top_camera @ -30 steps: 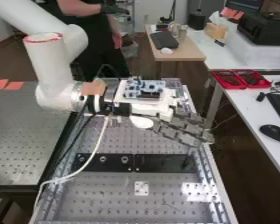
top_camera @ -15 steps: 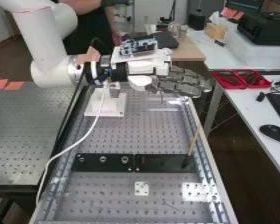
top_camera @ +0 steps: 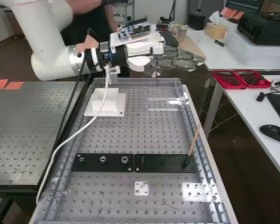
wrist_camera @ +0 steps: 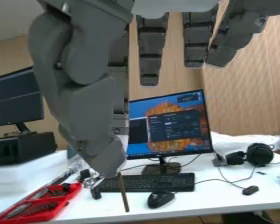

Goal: Grab the drill bit and place it in the clear container

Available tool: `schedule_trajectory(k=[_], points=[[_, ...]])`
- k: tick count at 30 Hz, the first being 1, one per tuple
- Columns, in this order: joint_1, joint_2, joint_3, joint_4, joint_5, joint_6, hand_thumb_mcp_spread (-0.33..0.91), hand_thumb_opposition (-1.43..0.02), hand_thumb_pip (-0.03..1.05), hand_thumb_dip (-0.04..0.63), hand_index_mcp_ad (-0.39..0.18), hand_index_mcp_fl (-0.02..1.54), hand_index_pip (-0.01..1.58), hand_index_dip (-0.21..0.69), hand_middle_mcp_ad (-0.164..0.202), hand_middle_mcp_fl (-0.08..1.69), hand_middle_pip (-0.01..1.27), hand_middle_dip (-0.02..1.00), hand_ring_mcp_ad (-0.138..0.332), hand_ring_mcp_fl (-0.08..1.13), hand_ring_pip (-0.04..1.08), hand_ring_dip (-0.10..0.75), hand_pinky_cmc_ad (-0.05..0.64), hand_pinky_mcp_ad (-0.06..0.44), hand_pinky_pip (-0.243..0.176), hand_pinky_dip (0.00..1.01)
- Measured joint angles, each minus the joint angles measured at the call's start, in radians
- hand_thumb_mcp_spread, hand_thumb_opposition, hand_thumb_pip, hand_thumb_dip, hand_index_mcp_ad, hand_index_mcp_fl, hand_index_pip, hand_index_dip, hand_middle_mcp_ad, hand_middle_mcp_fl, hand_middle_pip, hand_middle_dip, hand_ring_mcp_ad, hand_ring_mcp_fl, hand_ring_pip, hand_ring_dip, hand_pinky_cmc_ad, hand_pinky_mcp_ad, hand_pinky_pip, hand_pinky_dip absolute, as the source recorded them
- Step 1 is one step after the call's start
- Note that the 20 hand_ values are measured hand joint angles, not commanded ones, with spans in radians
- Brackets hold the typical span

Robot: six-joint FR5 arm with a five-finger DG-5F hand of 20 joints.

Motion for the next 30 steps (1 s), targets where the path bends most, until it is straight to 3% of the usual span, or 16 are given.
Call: schedule_trajectory(k=[18,30], points=[[0.049,-0.012,0.004,0.015,-0.07,0.035,0.57,-1.05,0.5,0.298,-0.105,0.91,1.02,0.126,0.045,0.28,0.14,0.19,0.237,0.08,0.11,-0.002,0.298,0.195,-0.075,0.2],[0.088,-0.048,0.012,0.021,-0.094,0.088,0.57,-1.05,0.5,0.298,-0.105,0.91,1.02,0.126,0.045,0.28,0.14,0.19,0.237,0.08,0.11,-0.002,0.298,0.199,-0.075,0.2]])
